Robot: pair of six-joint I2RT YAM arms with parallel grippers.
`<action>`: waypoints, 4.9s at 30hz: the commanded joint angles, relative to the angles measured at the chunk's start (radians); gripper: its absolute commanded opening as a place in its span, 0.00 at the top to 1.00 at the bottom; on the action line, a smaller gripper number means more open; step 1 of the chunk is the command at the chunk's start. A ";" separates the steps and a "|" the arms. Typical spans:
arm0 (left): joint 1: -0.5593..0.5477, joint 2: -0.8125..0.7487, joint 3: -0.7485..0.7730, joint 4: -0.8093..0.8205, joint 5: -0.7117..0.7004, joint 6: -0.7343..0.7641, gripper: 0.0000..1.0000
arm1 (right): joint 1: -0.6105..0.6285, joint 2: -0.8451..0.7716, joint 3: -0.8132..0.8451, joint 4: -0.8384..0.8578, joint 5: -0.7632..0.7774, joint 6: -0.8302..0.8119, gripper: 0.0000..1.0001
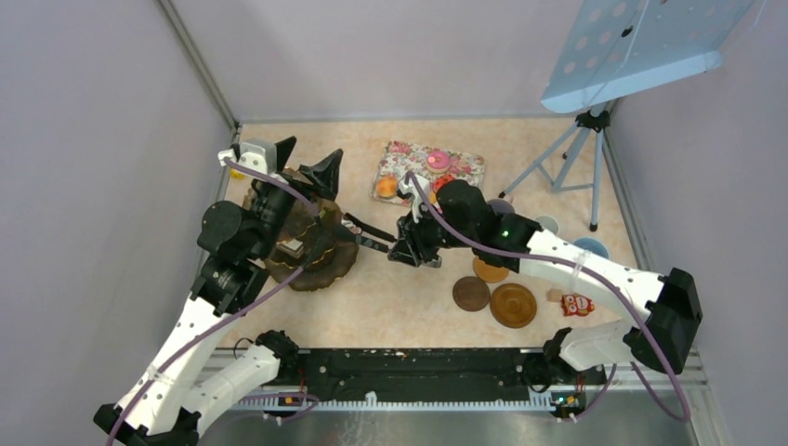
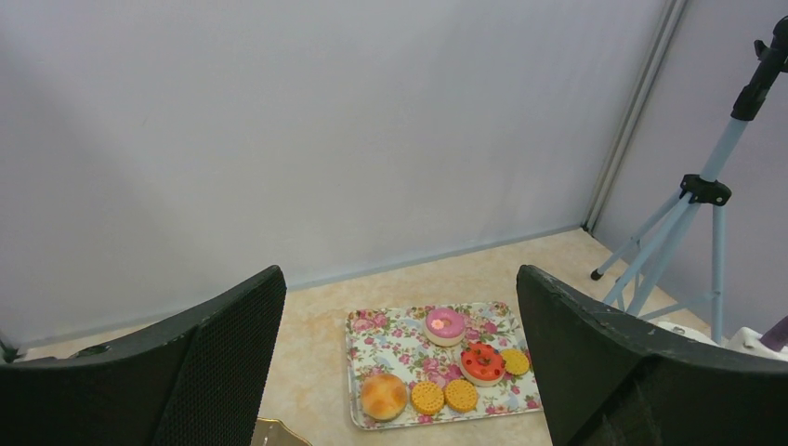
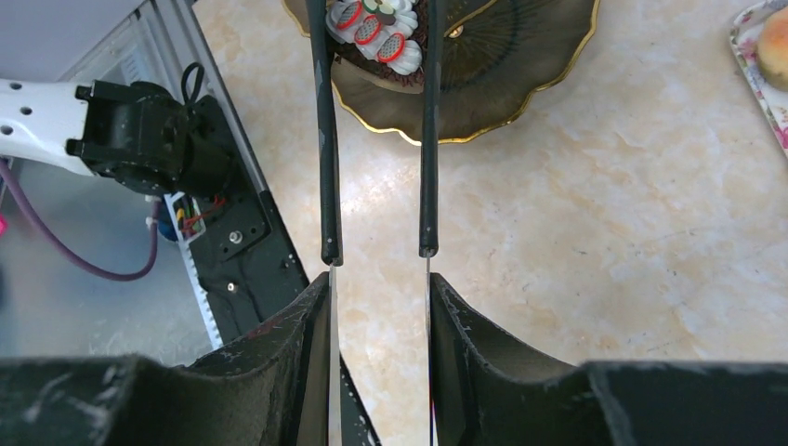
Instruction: Serve the afternoon tea
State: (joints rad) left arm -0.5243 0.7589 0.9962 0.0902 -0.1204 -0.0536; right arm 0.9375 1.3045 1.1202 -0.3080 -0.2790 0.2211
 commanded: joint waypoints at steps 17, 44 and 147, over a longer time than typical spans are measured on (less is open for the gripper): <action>0.004 -0.035 -0.001 0.039 0.011 -0.012 0.01 | 0.071 0.231 0.262 -0.051 0.017 -0.068 0.88; 0.004 -0.038 -0.002 0.040 0.011 -0.011 0.01 | 0.115 0.378 0.395 -0.146 0.091 -0.181 0.65; 0.003 0.021 0.001 0.034 0.041 -0.022 0.01 | 0.108 0.390 -0.774 1.275 0.365 -0.346 0.12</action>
State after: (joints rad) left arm -0.5243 0.7815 0.9962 0.0902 -0.0795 -0.0704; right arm 1.0332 1.6321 0.3599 0.8562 0.0380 -0.0608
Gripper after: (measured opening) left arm 0.987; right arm 0.896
